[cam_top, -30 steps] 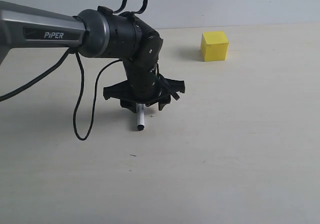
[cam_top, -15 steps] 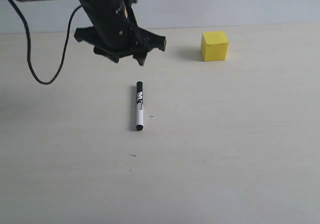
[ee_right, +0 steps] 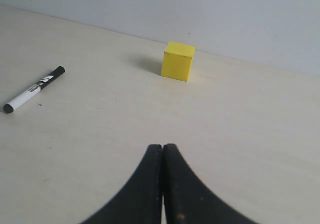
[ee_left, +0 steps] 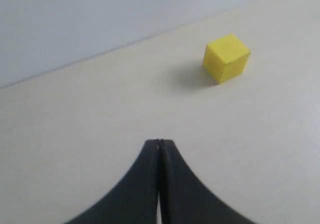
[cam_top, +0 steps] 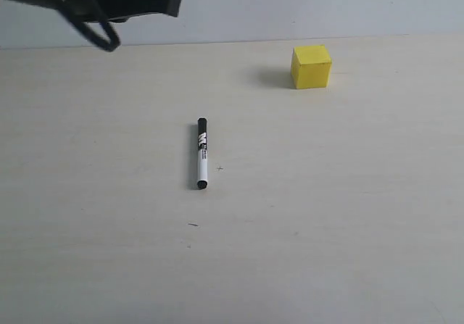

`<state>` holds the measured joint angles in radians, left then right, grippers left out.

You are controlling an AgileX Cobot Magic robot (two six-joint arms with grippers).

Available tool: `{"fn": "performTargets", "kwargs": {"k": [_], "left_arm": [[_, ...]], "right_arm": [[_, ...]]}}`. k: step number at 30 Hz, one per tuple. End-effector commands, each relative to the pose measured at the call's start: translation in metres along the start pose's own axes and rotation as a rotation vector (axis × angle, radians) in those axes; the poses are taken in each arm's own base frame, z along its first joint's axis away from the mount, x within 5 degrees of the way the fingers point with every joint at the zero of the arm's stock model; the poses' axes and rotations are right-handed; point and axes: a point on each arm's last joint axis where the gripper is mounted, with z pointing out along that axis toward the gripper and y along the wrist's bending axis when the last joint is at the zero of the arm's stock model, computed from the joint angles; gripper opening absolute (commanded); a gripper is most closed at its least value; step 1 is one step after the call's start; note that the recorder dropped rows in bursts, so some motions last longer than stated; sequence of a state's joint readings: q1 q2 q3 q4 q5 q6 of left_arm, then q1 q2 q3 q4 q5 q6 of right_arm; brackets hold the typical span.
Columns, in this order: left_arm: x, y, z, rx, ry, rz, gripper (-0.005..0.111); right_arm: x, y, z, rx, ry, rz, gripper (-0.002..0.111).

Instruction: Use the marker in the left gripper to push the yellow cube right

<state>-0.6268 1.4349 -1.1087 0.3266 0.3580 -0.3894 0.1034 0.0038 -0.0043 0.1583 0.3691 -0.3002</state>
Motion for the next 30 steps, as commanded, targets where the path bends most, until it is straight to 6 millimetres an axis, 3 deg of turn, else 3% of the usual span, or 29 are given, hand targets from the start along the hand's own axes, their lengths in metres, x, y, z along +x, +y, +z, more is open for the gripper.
{"fn": "performTargets", "kwargs": {"k": [1,4,9,15,22,30], "left_arm": [[0.033,0.014,-0.042,0.078,-0.262,-0.021,0.000],[0.076,0.029,-0.069,0.097,-0.434,-0.043,0.000],[0.131,0.042,-0.096,0.075,-0.614,-0.059,0.000],[0.169,0.041,-0.120,0.057,-0.749,-0.063,0.000],[0.190,0.035,-0.143,0.043,-0.866,-0.001,0.000],[0.198,0.033,-0.170,-0.018,-0.969,0.051,0.000]], "right_arm": [[0.000,0.000,0.000,0.002,-0.010,-0.002,0.000],[0.000,0.000,0.000,0.002,-0.010,-0.002,0.000],[0.000,0.000,0.000,0.002,-0.010,-0.002,0.000],[0.000,0.000,0.000,0.002,-0.010,-0.002,0.000],[0.000,0.000,0.000,0.002,-0.010,-0.002,0.000],[0.000,0.000,0.000,0.002,-0.010,-0.002,0.000]]}}
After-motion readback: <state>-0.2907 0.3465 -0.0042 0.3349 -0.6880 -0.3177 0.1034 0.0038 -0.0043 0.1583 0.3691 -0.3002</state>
